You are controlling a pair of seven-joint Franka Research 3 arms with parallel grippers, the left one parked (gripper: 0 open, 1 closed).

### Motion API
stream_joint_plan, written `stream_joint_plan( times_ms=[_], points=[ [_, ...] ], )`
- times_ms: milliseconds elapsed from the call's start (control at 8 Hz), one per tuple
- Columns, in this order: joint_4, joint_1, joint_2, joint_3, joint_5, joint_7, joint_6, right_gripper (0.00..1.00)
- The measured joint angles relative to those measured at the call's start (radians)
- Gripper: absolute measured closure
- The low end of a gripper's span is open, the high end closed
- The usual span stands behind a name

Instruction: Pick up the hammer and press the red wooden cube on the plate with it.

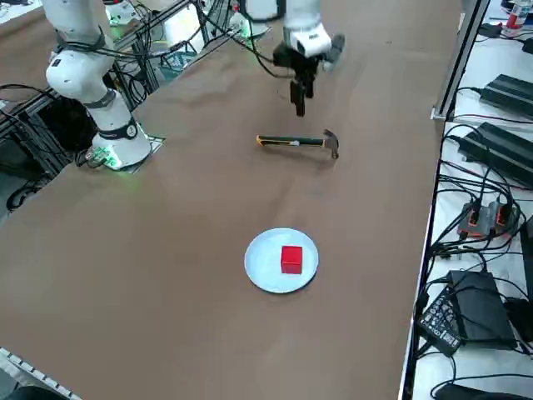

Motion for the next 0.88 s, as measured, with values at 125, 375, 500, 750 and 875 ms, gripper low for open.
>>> stream_joint_plan(
  times_ms=[125,375,500,750,875],
  points=[
    [-0.033,0.018,0.029,0.0,0.0,0.03,0.091,0.0],
    [-0.11,0.035,0.076,0.0,0.0,0.057,0.265,0.0],
    [-0.136,0.037,0.102,0.0,0.0,0.067,0.337,0.0],
    [-0.147,0.037,0.153,-0.001,0.0,0.08,0.419,0.01],
    [-0.146,0.037,0.168,-0.002,0.0,0.091,0.437,0.02]
  ],
)
